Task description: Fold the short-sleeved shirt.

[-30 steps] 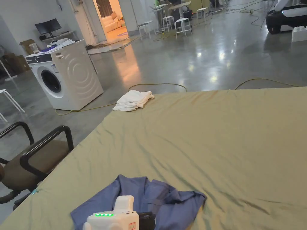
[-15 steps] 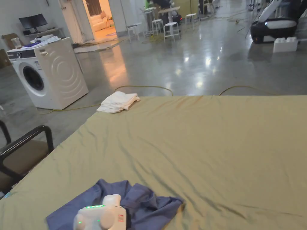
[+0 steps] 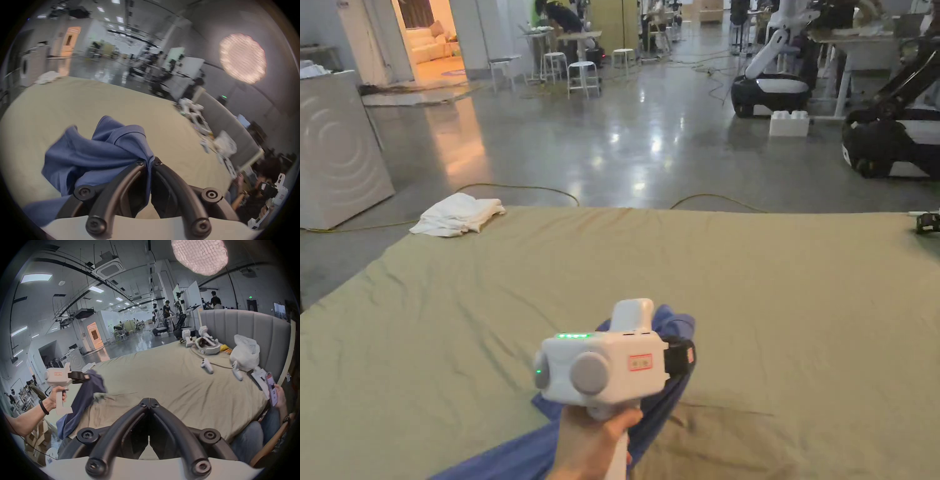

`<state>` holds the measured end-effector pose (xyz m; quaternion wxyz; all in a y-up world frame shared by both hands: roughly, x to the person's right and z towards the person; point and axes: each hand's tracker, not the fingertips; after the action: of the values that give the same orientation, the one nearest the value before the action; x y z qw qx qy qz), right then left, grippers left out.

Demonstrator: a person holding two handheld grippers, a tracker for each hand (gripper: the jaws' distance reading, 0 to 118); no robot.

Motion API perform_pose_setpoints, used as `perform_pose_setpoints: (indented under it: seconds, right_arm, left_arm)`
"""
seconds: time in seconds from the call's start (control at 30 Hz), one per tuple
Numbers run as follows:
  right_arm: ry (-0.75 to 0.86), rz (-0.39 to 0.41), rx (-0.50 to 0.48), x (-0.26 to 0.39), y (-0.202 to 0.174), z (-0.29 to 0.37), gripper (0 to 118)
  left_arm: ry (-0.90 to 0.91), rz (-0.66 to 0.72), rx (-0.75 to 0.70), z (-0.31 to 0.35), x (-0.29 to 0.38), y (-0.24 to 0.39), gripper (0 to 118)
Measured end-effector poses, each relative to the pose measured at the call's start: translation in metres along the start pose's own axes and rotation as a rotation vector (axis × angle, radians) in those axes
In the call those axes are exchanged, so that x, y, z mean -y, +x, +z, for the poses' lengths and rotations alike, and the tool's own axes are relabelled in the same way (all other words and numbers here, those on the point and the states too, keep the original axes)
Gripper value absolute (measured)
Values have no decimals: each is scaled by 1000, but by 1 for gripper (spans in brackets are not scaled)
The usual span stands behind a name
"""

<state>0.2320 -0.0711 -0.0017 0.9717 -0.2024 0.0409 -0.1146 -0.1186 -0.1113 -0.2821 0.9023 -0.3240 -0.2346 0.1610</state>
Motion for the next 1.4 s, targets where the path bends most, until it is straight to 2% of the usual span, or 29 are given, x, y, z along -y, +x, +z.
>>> perform_pose_setpoints:
  seconds: [0.07, 0.17, 0.27, 0.37, 0.4, 0.43, 0.5, 0.53, 0.63, 0.7, 0.73, 0.77, 0.87, 0.93, 1.0, 1.13, 1.17, 1.2, 1.23, 1.27, 1.33, 1.4]
  right_arm:
    - [31, 42, 59, -1, 4, 11, 0]
    - [54, 26, 65, 0, 13, 27, 0]
    - [64, 14, 80, 0, 22, 39, 0]
    - [60, 39, 108, 3, 28, 46, 0]
    - [59, 47, 107, 4, 30, 47, 0]
    - [57, 55, 107, 4, 31, 47, 0]
    - [58, 68, 101, 5, 31, 46, 0]
    - [63, 68, 93, 4, 31, 44, 0]
    - [100, 79, 51, -6, 27, 36, 0]
    - [132, 139, 40, -14, 20, 29, 0]
    - [177, 164, 48, -16, 5, 24, 0]
    - [205, 168, 25, -21, -17, 17, 0]
    - [260, 113, -46, -31, -26, 9, 0]
    - [279, 87, -58, -36, -31, 4, 0]
    - [288, 96, -63, -41, -34, 0, 0]
    - [298, 123, -66, -47, -36, -2, 0]
    - [299, 133, -72, -49, -40, 0, 0]
    - [308, 141, -76, -50, -43, 1, 0]
    - [312, 148, -84, -52, -46, 3, 0]
    - [314, 152, -87, -53, -49, 5, 0]
    - [319, 163, -69, -56, -55, 8, 0]
    - [318, 175, -72, -57, -57, 11, 0]
  left_arm:
    - [-84, -12, 132, -35, 37, 56, 5]
    - [-208, -33, 251, -78, 97, 126, 5]
    - [-334, -24, 310, -105, 156, 169, 5]
    - [-397, -109, 318, -110, 198, 194, 5]
    - [-406, -129, 316, -111, 202, 194, 10]
    - [-405, -126, 324, -109, 202, 190, 30]
    - [-368, -83, 346, -94, 183, 175, 81]
    - [-328, -56, 340, -84, 170, 168, 87]
    - [-151, -46, 306, -25, 109, 133, 87]
    - [-24, -73, 244, 29, 74, 108, 87]
    - [29, -108, 201, 57, 57, 103, 87]
    - [120, -159, 130, 89, 46, 96, 87]
    - [350, -264, -84, 170, 34, 95, 86]
    - [457, -279, -194, 216, 37, 97, 86]
    - [547, -279, -293, 251, 49, 104, 86]
    - [676, -402, -544, 288, 80, 120, 79]
    - [683, -424, -599, 293, 86, 122, 69]
    - [684, -426, -633, 297, 89, 123, 46]
    - [693, -412, -668, 301, 93, 122, 1]
    - [711, -399, -704, 302, 96, 123, 0]
    - [674, -380, -624, 313, 99, 120, 0]
    - [691, -372, -654, 316, 99, 121, 0]
